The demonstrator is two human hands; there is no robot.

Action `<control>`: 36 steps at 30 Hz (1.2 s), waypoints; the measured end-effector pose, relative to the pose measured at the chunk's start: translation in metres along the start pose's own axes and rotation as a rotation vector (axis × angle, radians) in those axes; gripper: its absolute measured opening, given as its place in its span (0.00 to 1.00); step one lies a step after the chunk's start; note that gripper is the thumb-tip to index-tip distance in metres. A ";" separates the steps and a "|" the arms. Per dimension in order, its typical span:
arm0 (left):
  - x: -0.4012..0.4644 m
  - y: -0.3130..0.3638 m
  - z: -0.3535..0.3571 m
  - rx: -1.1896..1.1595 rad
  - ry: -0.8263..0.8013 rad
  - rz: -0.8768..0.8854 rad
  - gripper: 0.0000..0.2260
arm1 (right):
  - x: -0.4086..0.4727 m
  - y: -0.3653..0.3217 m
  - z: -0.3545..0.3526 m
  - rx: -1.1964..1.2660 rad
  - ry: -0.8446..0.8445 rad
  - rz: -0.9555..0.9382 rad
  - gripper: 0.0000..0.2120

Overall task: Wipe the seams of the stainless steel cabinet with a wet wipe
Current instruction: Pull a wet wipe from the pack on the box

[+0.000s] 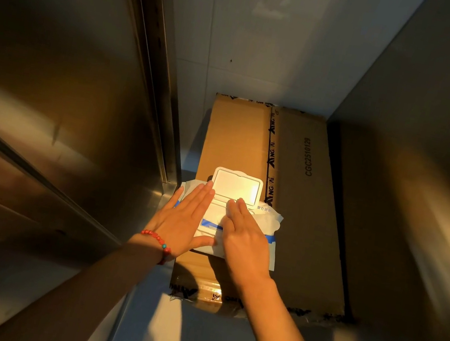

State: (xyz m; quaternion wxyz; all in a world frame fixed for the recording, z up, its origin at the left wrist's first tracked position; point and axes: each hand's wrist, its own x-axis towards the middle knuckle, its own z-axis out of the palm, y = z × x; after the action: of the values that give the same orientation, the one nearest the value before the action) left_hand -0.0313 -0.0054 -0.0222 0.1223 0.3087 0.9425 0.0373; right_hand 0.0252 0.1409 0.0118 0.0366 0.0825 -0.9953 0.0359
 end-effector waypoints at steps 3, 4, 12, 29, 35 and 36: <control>0.000 0.000 0.000 -0.001 0.001 -0.005 0.38 | 0.001 -0.001 -0.001 -0.023 0.009 -0.016 0.26; 0.000 0.000 0.000 0.003 0.001 -0.005 0.38 | 0.001 -0.001 -0.001 -0.033 0.006 -0.022 0.25; -0.001 0.000 0.000 -0.005 -0.002 -0.002 0.37 | 0.003 0.002 -0.003 -0.082 -0.026 -0.086 0.24; -0.001 0.002 -0.002 -0.024 -0.005 -0.007 0.38 | 0.011 0.008 -0.010 -0.266 -0.024 -0.249 0.21; -0.001 0.002 -0.005 -0.045 -0.033 -0.007 0.37 | 0.006 0.002 -0.006 -0.279 -0.054 -0.166 0.24; -0.002 0.002 -0.005 -0.043 -0.039 -0.006 0.36 | 0.006 0.000 -0.006 -0.292 -0.059 -0.151 0.24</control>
State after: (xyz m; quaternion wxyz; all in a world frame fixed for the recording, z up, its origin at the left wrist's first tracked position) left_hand -0.0301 -0.0049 -0.0163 0.1472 0.3040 0.9398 0.0511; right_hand 0.0198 0.1404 0.0184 0.0214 0.1520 -0.9815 -0.1146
